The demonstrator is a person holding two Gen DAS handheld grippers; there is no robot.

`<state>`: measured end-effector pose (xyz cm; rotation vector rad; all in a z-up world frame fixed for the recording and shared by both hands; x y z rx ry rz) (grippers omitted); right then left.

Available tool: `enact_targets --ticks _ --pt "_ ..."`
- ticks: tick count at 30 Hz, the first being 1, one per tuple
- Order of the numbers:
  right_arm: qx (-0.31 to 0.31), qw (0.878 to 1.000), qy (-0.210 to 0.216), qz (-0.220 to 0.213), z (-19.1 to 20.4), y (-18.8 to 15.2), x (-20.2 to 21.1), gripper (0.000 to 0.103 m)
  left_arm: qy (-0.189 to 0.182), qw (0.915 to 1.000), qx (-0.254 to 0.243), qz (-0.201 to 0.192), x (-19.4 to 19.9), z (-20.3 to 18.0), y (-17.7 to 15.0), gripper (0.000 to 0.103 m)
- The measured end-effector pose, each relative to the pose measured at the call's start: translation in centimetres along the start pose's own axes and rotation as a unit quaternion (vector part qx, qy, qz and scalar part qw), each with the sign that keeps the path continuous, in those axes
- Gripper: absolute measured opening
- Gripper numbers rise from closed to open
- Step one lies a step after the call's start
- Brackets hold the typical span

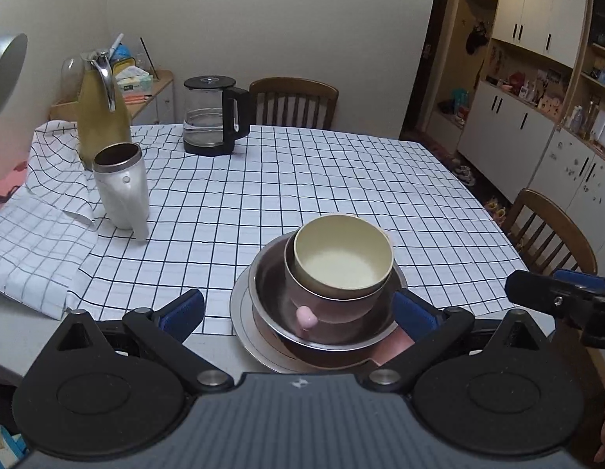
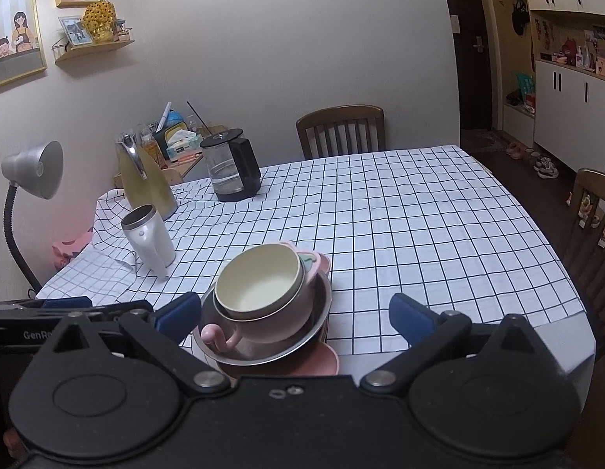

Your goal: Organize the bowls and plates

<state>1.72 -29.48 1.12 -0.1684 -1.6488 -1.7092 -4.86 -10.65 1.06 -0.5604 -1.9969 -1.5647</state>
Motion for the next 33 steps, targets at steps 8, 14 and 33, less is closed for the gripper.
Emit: enact_targets --ticks 8,14,33 --pt "-0.004 1.0 0.014 0.012 0.1 0.1 0.0 0.103 0.008 0.9999 0.008 -0.001 0.4 -0.3 0.1 0.103" --pt "0.01 1.0 0.023 0.009 0.5 0.1 0.2 0.103 0.012 0.9999 0.005 -0.007 0.4 -0.8 0.2 0.103" --pt "0.023 1.0 -0.012 0.002 -0.5 0.1 -0.7 0.103 0.014 0.9999 -0.008 -0.001 -0.2 -2.3 0.0 0.103"
Point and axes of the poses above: each gripper's, at about its wrist camera, not at the fingertips, and x roughly against the way its jaws point, z to its left, y to its top, the point moved 3 cm from there along -x, roughly the way its jaws point, and after that the axes turned 5 degrees about -y, right-handed, at the moved point
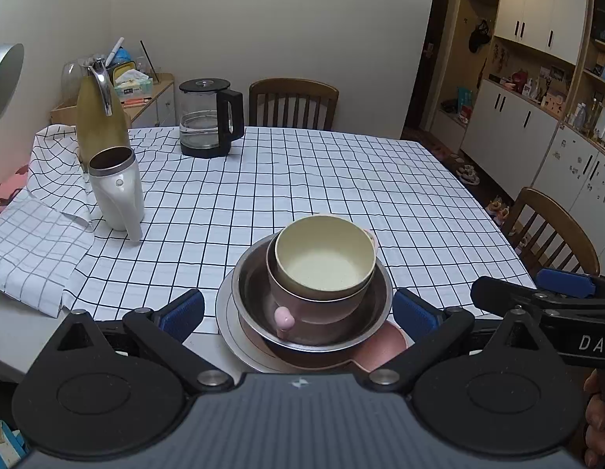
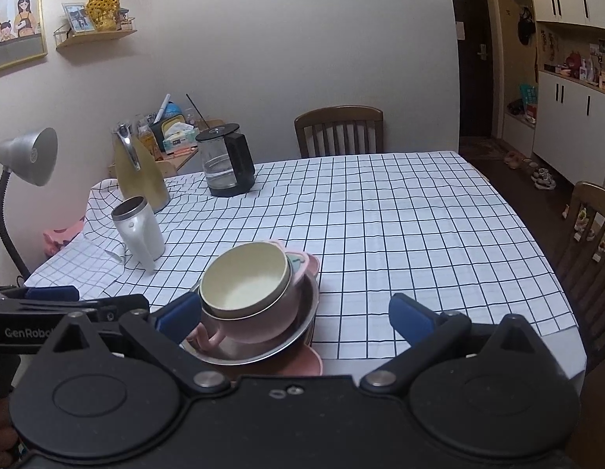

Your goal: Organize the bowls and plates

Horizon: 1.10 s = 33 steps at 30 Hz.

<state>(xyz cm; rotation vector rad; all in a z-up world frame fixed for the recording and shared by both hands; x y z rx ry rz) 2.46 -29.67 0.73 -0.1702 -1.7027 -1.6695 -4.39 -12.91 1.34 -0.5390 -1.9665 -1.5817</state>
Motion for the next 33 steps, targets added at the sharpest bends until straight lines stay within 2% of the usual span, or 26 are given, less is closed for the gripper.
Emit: enact_targets --ticks 6,22,33 --pt "0.0 1.0 0.008 0.006 0.1 -0.4 0.2 0.102 0.0 1.0 0.002 -0.002 0.2 -0.3 -0.3 0.103" --pt "-0.011 1.0 0.0 -0.016 -0.5 -0.8 1.5 0.101 -0.002 0.9995 0.0 -0.031 1.7 -0.9 -0.8 0.103" --pt "-0.012 1.0 0.009 -0.007 -0.3 -1.0 1.2 0.101 -0.001 0.9998 0.0 -0.019 1.3 -0.7 -1.1 0.103"
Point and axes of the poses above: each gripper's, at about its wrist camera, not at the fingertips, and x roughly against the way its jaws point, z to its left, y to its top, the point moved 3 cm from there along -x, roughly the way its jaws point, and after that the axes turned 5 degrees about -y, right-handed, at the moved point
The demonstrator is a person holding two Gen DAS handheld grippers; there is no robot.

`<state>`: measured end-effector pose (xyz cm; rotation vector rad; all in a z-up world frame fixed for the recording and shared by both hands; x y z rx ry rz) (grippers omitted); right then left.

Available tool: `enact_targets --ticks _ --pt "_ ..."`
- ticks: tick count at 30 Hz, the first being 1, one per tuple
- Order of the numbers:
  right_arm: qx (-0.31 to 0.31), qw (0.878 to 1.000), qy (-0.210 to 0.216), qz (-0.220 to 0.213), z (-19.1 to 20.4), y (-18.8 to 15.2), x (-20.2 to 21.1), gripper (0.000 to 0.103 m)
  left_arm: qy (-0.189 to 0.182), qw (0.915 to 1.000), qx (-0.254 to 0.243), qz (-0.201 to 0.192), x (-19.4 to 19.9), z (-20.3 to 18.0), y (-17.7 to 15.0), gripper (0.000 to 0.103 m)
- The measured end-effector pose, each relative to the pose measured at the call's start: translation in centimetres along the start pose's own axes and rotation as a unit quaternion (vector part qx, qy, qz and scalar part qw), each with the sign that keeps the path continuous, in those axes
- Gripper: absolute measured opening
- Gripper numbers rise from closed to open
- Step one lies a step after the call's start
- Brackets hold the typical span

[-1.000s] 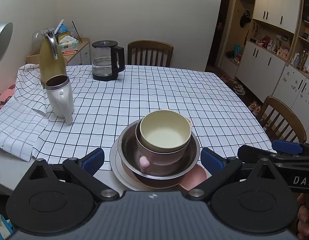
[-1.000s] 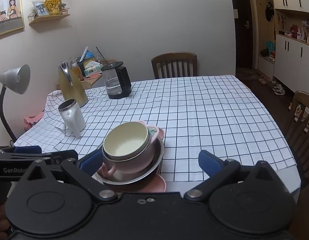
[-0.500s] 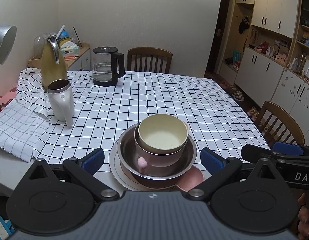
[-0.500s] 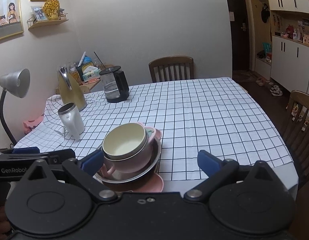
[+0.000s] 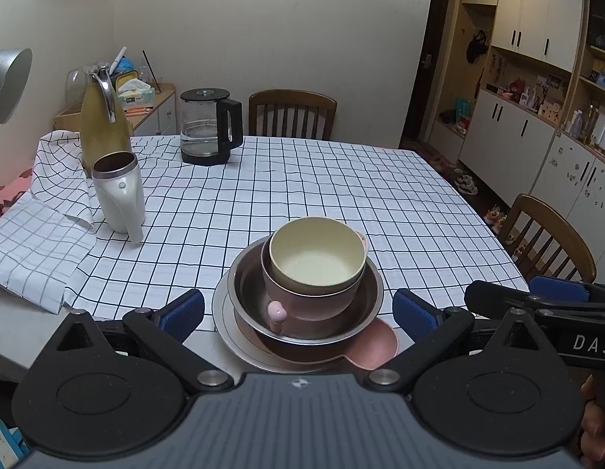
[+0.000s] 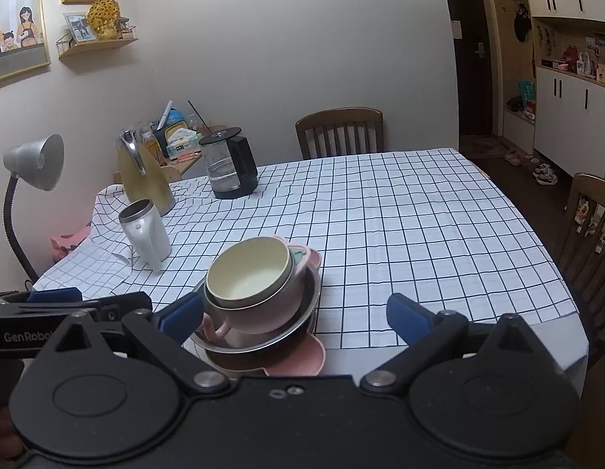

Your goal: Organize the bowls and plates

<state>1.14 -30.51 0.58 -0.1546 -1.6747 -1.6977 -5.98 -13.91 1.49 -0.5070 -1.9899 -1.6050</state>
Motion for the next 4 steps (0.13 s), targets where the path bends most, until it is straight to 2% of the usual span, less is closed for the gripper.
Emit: enact_targets --ticks 4 --pt "0.001 1.0 0.001 0.002 0.11 0.02 -0.28 0.101 0.0 1.0 0.001 0.005 -0.48 0.23 0.04 0.103"
Point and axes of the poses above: each gripper's, at about its wrist camera, not at the fingertips, and x roughly against the way its jaws point, z to its left, y to its top, the point moved 3 cm from there along -x, roughly the way its jaws point, and after that the axes turned 5 degrees about -y, right-handed, at the moved point
